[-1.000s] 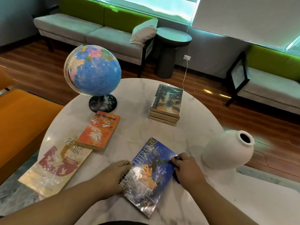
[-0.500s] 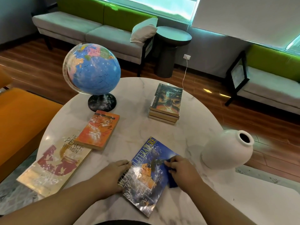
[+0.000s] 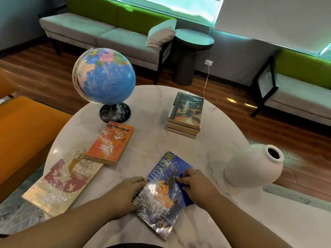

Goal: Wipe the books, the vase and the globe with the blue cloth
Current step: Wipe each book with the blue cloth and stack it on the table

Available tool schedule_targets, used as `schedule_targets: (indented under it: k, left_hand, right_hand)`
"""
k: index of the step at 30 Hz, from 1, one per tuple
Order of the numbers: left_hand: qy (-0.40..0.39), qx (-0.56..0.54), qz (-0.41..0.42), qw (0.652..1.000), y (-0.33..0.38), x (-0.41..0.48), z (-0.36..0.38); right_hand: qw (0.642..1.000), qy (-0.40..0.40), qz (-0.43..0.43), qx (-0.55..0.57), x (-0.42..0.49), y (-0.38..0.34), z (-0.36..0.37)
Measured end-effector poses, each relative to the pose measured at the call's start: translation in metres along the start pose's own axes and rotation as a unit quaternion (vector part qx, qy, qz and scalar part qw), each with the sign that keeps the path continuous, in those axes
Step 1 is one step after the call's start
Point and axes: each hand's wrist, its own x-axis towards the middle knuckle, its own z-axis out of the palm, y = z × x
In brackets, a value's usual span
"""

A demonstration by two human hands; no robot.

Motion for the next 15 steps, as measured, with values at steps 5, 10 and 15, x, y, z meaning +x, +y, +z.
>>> schedule_targets:
  k: [5,10,15]
  left_hand:
    - [-0.005,0.009,-0.009,1.0,-0.005,0.0,0.004]
    - [-0.011,0.018,-0.005,1.0,-0.008,0.001,0.005]
    - [-0.014,0.015,-0.008,1.0,-0.008,0.001,0.005]
  right_hand:
    - [0.991,0.098,0.085,0.02,0.006,0.007,-0.009]
    - [0.997,0.037,0.045,0.044,0.008,0.005,-0.006]
    - [0.995,0.04,0.088,0.004,0.019,-0.001,-0.01]
